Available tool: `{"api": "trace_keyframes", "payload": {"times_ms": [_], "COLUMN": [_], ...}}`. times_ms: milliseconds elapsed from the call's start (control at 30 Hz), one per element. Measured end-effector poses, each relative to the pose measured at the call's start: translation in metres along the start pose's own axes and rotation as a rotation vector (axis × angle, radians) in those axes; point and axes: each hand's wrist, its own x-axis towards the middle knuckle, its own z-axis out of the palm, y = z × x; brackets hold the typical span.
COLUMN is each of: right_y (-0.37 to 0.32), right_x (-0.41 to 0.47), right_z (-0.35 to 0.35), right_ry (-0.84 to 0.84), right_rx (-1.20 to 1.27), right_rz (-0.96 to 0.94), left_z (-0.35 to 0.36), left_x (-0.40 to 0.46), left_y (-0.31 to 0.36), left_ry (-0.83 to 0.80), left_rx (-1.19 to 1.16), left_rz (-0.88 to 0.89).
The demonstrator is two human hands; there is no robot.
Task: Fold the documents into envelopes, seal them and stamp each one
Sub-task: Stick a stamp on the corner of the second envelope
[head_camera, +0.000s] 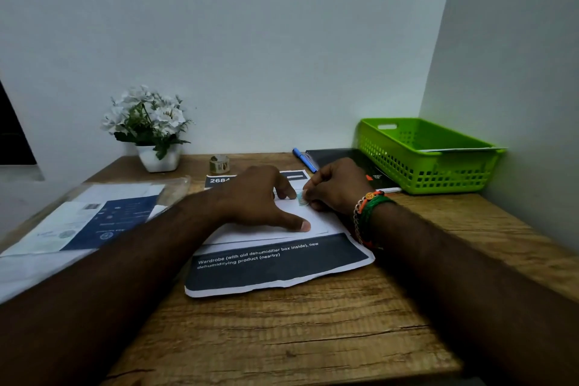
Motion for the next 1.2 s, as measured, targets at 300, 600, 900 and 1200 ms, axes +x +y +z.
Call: {"api": "trace_keyframes", "payload": {"times_ms": [300, 600, 900, 1200], "right_y": [-0.002, -0.006, -0.012, -0.012], "right_x": [0.001, 0.000, 0.000, -0.001], "right_z": [-0.002, -0.005, -0.002, 0.000], "right_ry": [-0.047, -0.091, -0.066, -0.033], "right_rx": [0.030, 0.101, -0.041, -0.130], "right_rz": [0.036, 0.089, 0.093, 0.058], "left_z": [-0.001, 0.000, -0.001, -0.001], "left_x": [0.001, 0.002, 0.000, -0.002], "left_y": [0.001, 0.001, 0.003, 0.005], "left_ry": [-0.007, -0.003, -0.012, -0.017], "left_rx": [0.030, 0.035, 0.031, 0.036], "left_rz": [0.010, 0.016, 0.023, 0.038]}}
